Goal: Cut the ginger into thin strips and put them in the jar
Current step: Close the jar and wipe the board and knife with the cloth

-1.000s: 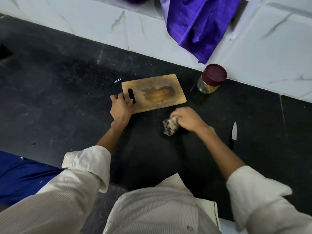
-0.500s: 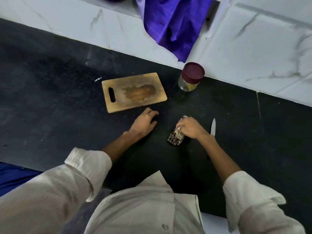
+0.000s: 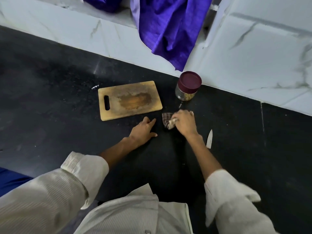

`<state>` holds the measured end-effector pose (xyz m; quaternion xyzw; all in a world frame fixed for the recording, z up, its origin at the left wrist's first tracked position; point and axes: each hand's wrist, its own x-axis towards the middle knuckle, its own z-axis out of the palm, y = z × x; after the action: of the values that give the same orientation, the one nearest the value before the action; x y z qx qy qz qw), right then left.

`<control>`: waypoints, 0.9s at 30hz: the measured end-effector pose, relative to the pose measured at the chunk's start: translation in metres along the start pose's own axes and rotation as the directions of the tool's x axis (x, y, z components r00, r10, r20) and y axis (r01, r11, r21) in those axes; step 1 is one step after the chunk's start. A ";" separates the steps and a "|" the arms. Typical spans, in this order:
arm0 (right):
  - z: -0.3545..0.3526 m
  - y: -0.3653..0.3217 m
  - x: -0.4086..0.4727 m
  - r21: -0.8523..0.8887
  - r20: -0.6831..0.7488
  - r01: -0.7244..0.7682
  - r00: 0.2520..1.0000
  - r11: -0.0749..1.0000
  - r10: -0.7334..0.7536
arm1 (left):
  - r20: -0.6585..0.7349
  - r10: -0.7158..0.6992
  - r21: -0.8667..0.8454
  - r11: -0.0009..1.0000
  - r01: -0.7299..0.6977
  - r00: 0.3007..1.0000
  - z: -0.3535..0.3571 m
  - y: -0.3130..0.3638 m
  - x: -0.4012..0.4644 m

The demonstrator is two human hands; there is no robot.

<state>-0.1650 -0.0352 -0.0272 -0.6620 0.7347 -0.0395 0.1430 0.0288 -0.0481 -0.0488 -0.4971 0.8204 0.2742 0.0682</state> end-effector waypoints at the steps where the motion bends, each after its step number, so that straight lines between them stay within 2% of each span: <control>1: 0.002 0.008 -0.011 0.011 0.026 -0.021 0.999 1.000 0.021 | -0.003 -0.004 0.017 1.000 0.004 1.000 0.004 0.004 0.004; 4: -0.008 0.020 -0.028 0.182 0.117 -0.157 0.984 0.971 0.137 | -0.038 -0.025 0.060 0.998 0.027 0.999 0.014 0.001 -0.003; 6: -0.030 0.038 -0.011 0.267 0.025 -0.232 0.972 0.935 0.235 | -0.055 -0.020 0.065 0.998 0.024 0.998 0.018 0.004 -0.001; 8: -0.050 0.058 0.013 0.268 -0.108 -0.262 0.948 0.927 0.299 | -0.055 -0.011 0.067 0.998 0.015 0.998 0.017 0.007 0.000; 10: -0.058 0.071 0.034 0.265 -0.117 -0.291 0.936 0.919 0.331 | -0.053 -0.014 0.059 0.998 0.017 0.998 0.015 0.010 0.000; 14: -0.041 0.069 0.035 0.186 0.145 -0.282 0.955 0.941 0.258 | -0.050 -0.024 0.042 0.999 0.026 0.998 0.010 0.009 0.000; 18: -0.018 0.039 -0.015 0.216 0.234 -0.214 0.959 0.953 0.162 | -0.064 -0.045 0.022 0.999 0.046 0.997 0.011 0.009 -0.003; 23: 0.005 0.012 -0.101 0.201 0.331 -0.105 0.943 0.974 0.033 | -0.152 -0.030 0.023 0.999 0.033 0.988 0.019 0.010 -0.010; 27: -0.005 0.004 -0.121 0.267 0.457 -0.142 0.890 0.953 0.004 | -0.197 0.024 0.037 0.999 -0.017 0.980 0.027 0.012 -0.019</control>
<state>-0.1598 0.0836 -0.0045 -0.5960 0.6920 0.0122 0.4072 0.0234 -0.0154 -0.0598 -0.5120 0.8330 0.2095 -0.0076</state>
